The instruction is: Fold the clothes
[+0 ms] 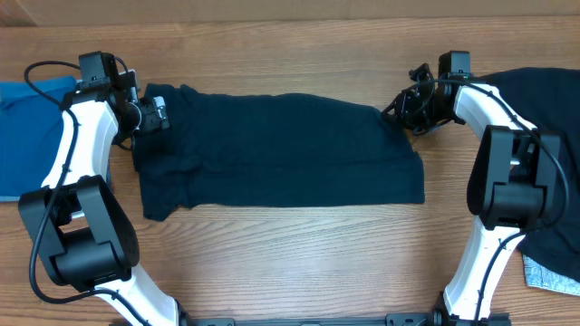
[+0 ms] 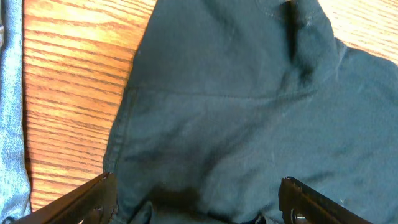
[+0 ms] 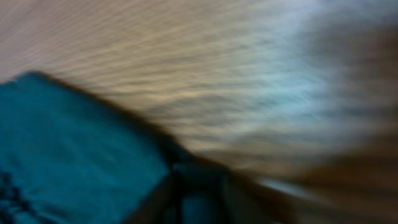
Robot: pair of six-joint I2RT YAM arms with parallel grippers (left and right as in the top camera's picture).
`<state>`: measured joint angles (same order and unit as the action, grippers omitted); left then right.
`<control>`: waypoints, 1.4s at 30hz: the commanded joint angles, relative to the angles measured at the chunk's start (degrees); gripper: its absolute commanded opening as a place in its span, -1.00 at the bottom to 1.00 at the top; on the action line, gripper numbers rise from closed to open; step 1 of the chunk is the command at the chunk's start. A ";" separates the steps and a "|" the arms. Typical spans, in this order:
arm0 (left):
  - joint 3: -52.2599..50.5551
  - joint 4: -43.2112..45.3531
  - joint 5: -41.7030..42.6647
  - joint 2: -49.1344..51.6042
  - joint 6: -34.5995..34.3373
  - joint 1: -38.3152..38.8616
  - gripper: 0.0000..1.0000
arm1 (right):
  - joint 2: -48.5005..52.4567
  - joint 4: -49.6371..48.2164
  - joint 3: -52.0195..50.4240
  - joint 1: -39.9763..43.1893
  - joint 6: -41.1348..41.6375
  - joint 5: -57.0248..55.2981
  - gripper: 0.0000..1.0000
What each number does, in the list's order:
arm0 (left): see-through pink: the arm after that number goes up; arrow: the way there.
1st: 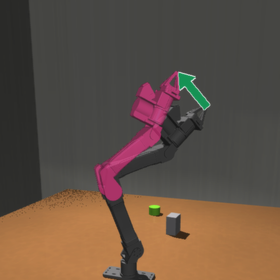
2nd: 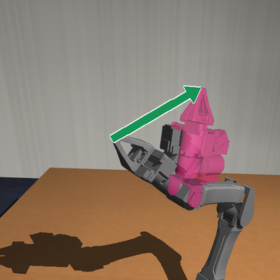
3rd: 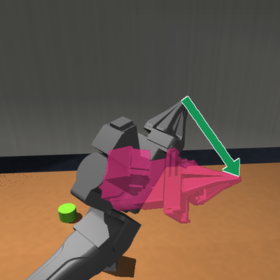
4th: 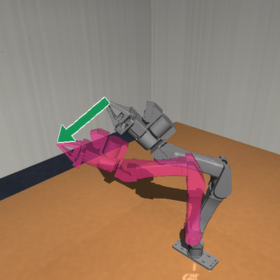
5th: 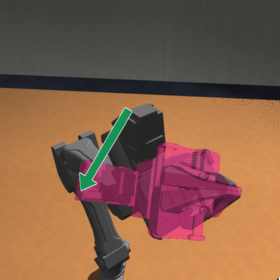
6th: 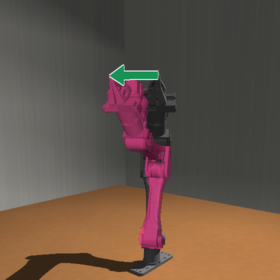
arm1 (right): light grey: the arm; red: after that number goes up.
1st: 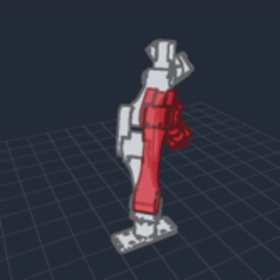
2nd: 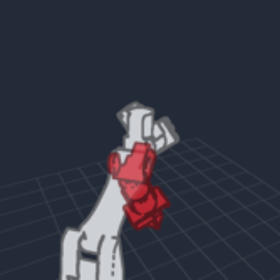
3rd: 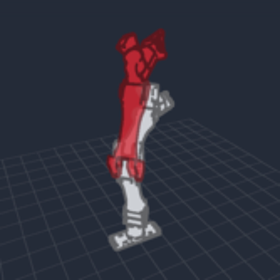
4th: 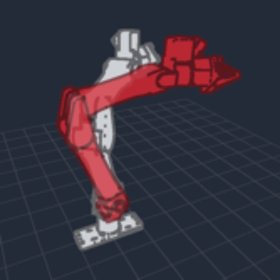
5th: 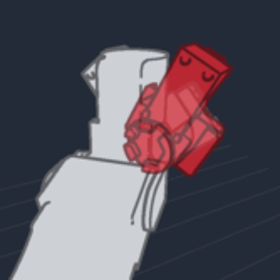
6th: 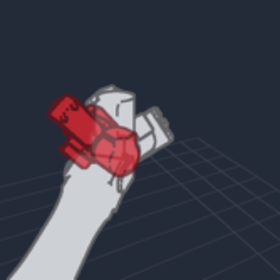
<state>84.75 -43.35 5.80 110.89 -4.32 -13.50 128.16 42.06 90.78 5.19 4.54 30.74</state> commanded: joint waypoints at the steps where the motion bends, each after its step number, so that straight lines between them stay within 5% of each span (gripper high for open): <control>1: 0.96 -0.66 0.20 -1.51 -0.55 0.39 0.72 | -4.20 4.33 0.09 -0.04 -2.91 -7.65 -0.80; 18: 0.96 2.89 0.31 -1.51 -0.61 0.39 0.81 | -8.90 15.32 0.07 -0.70 -6.10 -9.31 -0.67; 20: 0.96 5.95 2.45 -1.51 -0.52 0.39 0.38 | -8.90 15.32 0.07 -0.70 -6.12 -9.31 -0.67; 26: 1.97 15.34 6.78 1.29 -0.68 0.35 0.23 | -8.90 15.32 0.04 -0.70 -6.10 -9.31 -0.67; 32: 13.35 15.06 5.88 13.92 -0.17 -0.11 0.54 | -8.90 15.89 0.04 -0.70 -6.10 -10.19 -0.67; 42: 17.84 14.16 3.78 23.67 0.04 -1.22 0.54 | -8.90 16.33 0.04 -0.68 -6.10 -12.72 -0.67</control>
<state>100.79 -28.75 10.26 132.16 -4.47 -14.02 120.81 58.50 90.74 4.73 -1.15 18.83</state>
